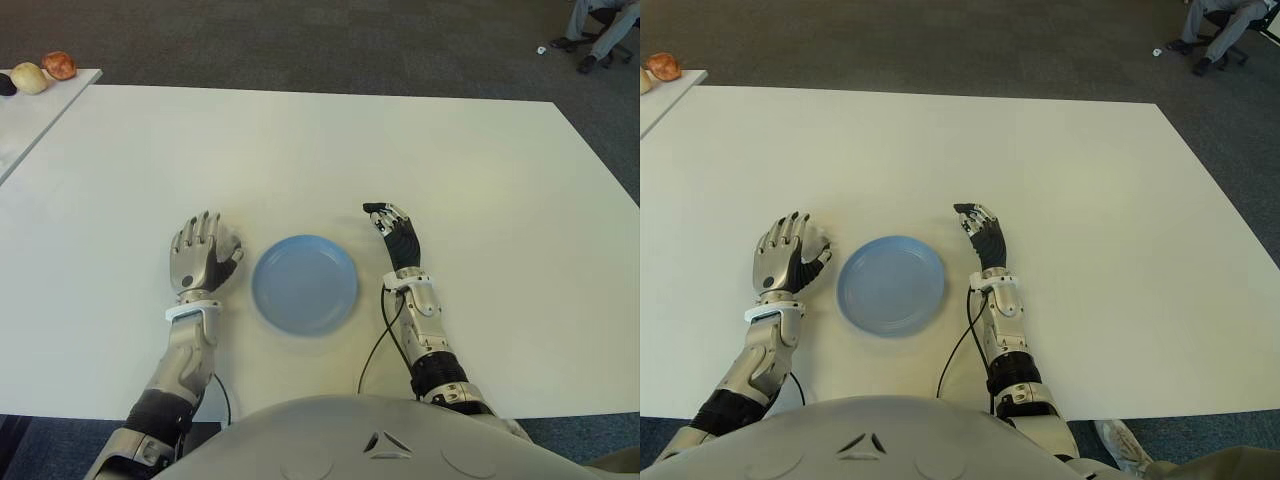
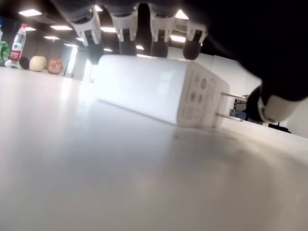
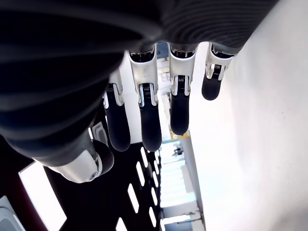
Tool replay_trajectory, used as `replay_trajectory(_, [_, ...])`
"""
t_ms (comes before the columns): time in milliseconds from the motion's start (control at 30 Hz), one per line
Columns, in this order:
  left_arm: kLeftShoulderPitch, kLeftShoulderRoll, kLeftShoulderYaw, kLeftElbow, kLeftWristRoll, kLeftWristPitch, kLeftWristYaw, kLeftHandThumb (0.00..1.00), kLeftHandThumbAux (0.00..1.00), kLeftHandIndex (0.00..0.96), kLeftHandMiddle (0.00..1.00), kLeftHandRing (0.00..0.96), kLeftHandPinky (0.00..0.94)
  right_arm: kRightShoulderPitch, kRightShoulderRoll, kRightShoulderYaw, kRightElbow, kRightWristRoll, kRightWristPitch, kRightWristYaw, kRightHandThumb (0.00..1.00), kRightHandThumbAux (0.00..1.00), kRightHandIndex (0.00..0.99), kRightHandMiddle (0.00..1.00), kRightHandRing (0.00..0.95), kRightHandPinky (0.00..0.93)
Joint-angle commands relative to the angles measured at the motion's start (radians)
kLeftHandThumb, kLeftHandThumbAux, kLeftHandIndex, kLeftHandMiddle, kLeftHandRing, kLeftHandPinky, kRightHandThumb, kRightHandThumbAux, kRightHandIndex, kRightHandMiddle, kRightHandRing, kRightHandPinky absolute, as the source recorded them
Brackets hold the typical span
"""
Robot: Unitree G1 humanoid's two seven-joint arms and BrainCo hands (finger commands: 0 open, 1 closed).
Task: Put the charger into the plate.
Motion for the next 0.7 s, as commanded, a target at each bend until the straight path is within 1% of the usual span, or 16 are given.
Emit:
replay_trajectory(33, [-0.014, 0.016, -0.003, 0.037, -0.002, -0.008, 0.002, 0.118, 0.373, 0.000, 0.000, 0.000, 0.000, 0.080, 0.045, -0.009, 0.058, 0.004, 0.059, -0.005, 0.000, 0.658, 0.364, 0.346, 0.243, 0.117])
replay_trajectory(700, [-0.065, 0.031, 0.013, 0.080, -0.036, -0.025, -0.015, 0.130, 0.382, 0.000, 0.000, 0.000, 0.000, 0.078, 0.034, -0.014, 0.062, 0.003, 0.059, 0.001, 0.000, 0.646, 0.361, 0.345, 0.242, 0.110])
